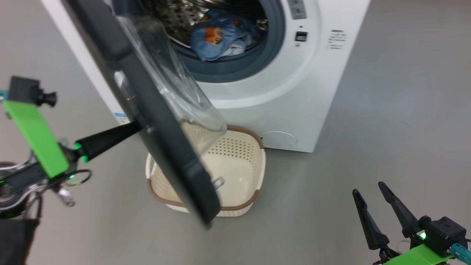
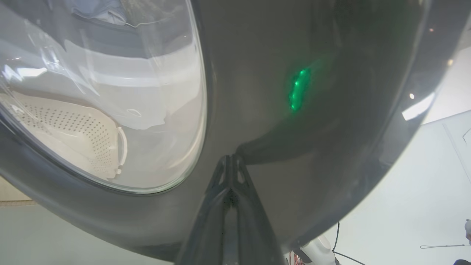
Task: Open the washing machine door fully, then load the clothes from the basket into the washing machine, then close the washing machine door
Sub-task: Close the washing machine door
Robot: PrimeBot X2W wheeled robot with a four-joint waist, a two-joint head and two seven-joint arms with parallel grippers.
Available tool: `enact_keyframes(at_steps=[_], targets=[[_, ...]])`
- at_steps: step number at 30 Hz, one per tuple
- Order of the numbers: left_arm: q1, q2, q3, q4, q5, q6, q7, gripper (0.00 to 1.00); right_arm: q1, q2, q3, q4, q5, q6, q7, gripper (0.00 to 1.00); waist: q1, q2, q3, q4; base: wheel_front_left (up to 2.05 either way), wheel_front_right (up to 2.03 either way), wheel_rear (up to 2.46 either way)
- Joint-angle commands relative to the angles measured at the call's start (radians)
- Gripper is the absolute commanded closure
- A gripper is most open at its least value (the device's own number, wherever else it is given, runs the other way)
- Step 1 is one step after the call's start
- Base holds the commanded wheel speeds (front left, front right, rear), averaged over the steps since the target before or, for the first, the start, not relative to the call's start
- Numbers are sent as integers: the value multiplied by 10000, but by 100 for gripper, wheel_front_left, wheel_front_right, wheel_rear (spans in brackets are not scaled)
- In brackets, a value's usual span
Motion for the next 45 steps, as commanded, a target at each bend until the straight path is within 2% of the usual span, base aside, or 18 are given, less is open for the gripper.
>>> enact_keyframes(at_steps=[1,7,14,23,33,34,35,36,39,44,45], targets=[[-676,122,258,-368,78,-44,-157,100,-234,-49,137,-232,-63,62,-48,0,0,0,52,-425,0,0,0],[-1489,-532,-72,67,645,-44,-1055,100,-311,71,58,-262,-69,62,-48,0,0,0,291,-922,0,0,0],[-2411,-810,-151,751,1054,-44,-2184,100,-560,180,50,-268,-67,62,-48,0,0,0,585,-1333,0,0,0],[-2545,-576,-470,1104,1182,-44,-2960,100,-637,262,-39,-236,-82,62,-48,0,0,0,642,-1371,0,0,0],[-1308,-131,-828,941,1007,-44,-3895,100,-428,201,-168,-216,-97,62,-48,0,0,0,302,-1012,0,0,0],[-1129,-73,-854,924,1004,-44,-4010,95,-406,193,-166,-217,-97,62,-48,0,0,0,276,-987,0,0,0],[-952,-14,-884,919,1026,-44,-4147,81,-384,183,-176,-217,-95,62,-48,0,0,0,245,-949,0,0,0],[-767,36,-906,929,1045,-44,-4304,73,-359,174,-179,-216,-94,62,-48,0,0,0,207,-920,0,0,0],[-182,179,-941,997,1064,-44,-4808,54,-291,166,-183,-223,-101,62,-48,0,0,0,140,-861,0,0,0],[763,325,-1023,1099,1130,-44,-5859,6,-193,111,-231,-220,-79,62,-48,0,0,0,99,-774,0,0,0],[962,367,-1039,1124,1177,-44,-6127,0,-169,91,-234,-216,-72,62,-48,0,0,0,95,-772,0,0,0]])
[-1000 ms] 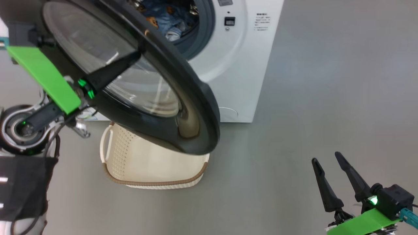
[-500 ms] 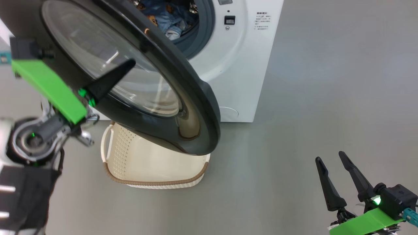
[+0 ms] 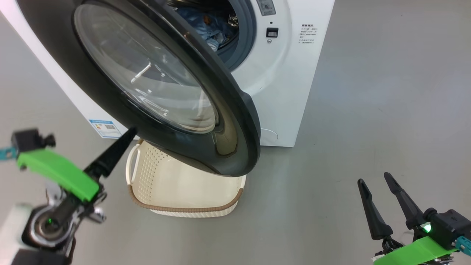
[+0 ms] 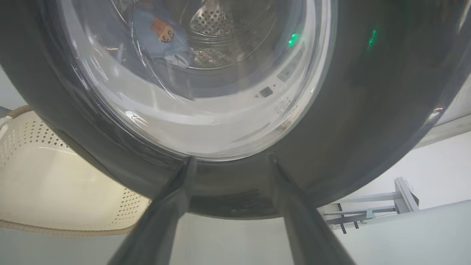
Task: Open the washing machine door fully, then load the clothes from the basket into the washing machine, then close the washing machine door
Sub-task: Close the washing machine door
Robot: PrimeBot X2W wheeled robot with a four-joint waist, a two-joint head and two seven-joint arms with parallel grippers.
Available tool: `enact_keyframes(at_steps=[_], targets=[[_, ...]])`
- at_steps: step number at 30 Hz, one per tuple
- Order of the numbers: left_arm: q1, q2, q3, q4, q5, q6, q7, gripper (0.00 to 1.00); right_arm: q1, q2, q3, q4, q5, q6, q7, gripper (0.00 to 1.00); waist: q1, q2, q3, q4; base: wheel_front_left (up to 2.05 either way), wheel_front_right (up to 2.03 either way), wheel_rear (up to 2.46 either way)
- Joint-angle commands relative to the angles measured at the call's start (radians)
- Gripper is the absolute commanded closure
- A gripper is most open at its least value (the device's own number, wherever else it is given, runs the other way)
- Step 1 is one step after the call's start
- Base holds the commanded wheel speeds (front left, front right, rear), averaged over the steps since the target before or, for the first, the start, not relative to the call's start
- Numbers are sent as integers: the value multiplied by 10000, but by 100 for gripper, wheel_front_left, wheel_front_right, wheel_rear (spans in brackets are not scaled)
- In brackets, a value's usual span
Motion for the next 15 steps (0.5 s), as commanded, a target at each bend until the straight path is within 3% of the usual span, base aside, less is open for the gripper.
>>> enact_keyframes(at_steps=[1,15], targets=[[130,555,385,-131,93,-29,-497,0,167,-163,122,-224,-41,62,-48,0,0,0,-14,2,0,0,0],[2043,1264,-1062,660,1150,-29,-4251,0,592,-311,-595,-236,-76,62,-48,0,0,0,-78,-437,0,0,0]])
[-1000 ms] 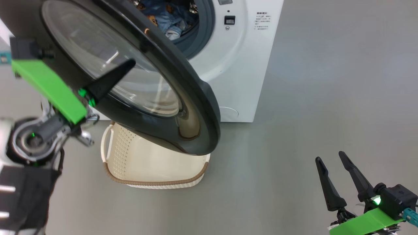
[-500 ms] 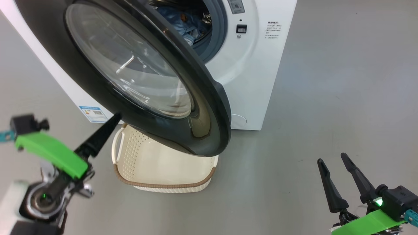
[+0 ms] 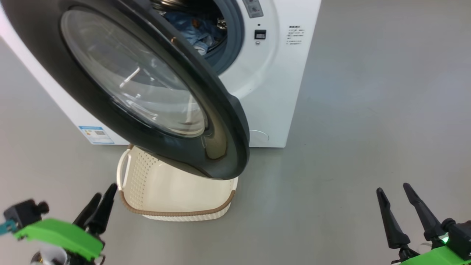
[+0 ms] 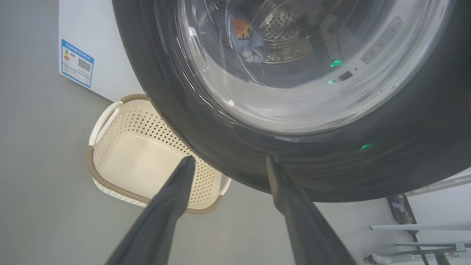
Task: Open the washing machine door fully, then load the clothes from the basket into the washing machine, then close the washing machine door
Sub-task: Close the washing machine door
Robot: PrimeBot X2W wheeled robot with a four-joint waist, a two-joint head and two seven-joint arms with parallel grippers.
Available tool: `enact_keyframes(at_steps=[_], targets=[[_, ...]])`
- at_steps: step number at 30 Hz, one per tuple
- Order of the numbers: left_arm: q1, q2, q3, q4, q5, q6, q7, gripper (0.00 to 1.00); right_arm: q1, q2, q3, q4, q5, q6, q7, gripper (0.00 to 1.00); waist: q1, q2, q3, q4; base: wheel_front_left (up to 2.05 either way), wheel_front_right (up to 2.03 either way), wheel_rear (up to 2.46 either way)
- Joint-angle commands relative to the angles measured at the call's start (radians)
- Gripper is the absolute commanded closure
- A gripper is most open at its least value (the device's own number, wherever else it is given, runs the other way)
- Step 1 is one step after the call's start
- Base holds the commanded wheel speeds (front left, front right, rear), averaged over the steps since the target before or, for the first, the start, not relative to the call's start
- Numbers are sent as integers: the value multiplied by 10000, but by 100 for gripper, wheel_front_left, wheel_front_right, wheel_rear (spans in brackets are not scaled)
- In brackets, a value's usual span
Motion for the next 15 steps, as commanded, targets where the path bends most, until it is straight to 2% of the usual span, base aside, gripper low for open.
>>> enact_keyframes(at_steps=[1,3,6,11,15], targets=[[-89,482,328,-79,76,-29,-291,0,60,-213,113,-238,-74,62,-48,0,0,0,-10,-104,0,0,0],[51,713,31,162,422,-29,-859,0,97,-220,42,-246,-80,62,-48,0,0,0,-30,-221,0,0,0],[276,777,-143,388,393,-29,-1666,0,129,-212,-36,-264,-94,62,-48,0,0,0,-52,-421,0,0,0],[553,865,-361,945,1129,-29,-2202,0,186,-215,-159,-281,-94,62,-48,0,0,0,-105,-695,0,0,0],[717,523,458,1156,2021,-29,-2247,0,254,-221,-253,-304,-110,62,-48,0,0,0,-164,-863,0,0,0]])
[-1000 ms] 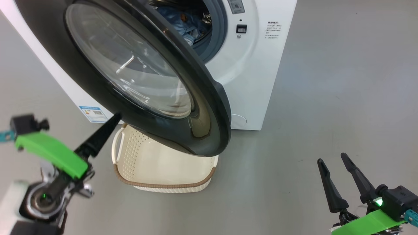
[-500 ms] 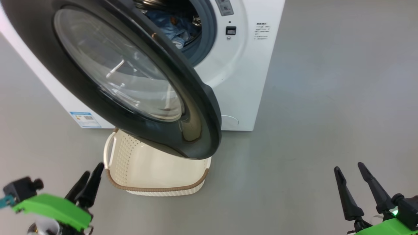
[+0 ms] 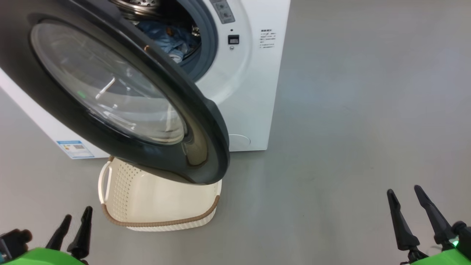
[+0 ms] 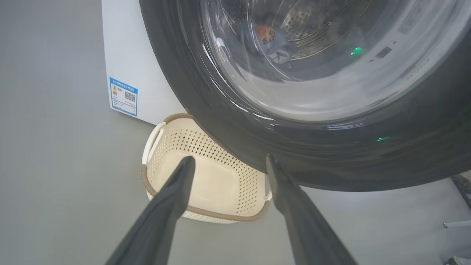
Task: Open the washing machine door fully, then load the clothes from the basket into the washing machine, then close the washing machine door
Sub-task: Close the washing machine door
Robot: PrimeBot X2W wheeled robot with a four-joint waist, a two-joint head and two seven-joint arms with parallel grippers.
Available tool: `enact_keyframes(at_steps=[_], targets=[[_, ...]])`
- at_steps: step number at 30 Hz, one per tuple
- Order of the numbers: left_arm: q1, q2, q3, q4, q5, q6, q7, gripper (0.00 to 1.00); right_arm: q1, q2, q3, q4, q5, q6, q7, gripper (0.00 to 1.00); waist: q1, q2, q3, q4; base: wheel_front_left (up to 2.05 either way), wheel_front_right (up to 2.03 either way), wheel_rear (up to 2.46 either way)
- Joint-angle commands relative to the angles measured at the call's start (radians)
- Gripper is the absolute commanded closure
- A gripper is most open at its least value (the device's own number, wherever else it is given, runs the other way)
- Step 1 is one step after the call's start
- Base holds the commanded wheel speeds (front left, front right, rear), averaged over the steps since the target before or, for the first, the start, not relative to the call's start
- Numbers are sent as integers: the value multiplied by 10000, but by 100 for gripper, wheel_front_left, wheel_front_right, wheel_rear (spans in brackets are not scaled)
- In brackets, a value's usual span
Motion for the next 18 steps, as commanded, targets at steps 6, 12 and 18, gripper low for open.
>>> enact_keyframes(at_steps=[6,12,18], targets=[[470,-524,1991,-310,2160,-27,-133,0,117,-228,-22,-296,-80,62,-48,0,0,0,-89,-238,0,0,0],[1084,-1452,3401,-846,4314,-27,-134,0,90,-265,-93,-290,-78,62,-48,0,0,0,-163,-354,0,0,0],[1669,-2479,4415,-1646,6872,-27,-134,0,121,-258,-129,-293,-89,62,-48,0,0,0,-244,-364,0,0,0]])
